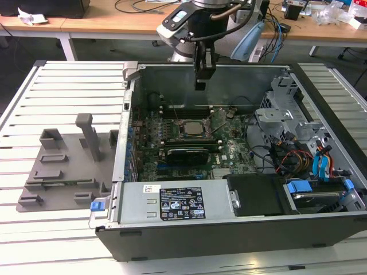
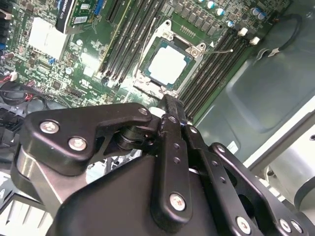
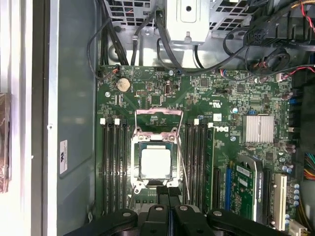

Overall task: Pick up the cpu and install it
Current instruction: 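Place the cpu into insertion slot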

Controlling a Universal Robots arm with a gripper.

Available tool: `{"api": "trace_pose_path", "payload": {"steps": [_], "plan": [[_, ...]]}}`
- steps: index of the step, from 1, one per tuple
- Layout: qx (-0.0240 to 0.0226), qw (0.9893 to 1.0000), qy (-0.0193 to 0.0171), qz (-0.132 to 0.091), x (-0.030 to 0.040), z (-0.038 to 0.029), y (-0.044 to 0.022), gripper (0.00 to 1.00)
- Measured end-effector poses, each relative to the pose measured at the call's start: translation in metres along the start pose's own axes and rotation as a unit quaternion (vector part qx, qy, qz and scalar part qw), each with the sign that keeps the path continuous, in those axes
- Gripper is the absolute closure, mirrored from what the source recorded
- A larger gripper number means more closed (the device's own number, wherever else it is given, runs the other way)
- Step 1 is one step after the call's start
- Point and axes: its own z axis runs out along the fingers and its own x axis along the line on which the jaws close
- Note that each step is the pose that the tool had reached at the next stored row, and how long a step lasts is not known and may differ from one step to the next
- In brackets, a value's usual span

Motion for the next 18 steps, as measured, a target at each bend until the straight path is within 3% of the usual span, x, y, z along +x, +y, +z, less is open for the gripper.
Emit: {"api": "trace_pose_path", "payload": {"steps": [8, 18], "plan": [[0.0000, 1.0000, -0.0011, 0.000, -0.0009, -0.0170, -0.0001, 0.89], [0.0000, 1.0000, -0.0012, 0.000, -0.0009, -0.0170, -0.0001, 0.89]]}}
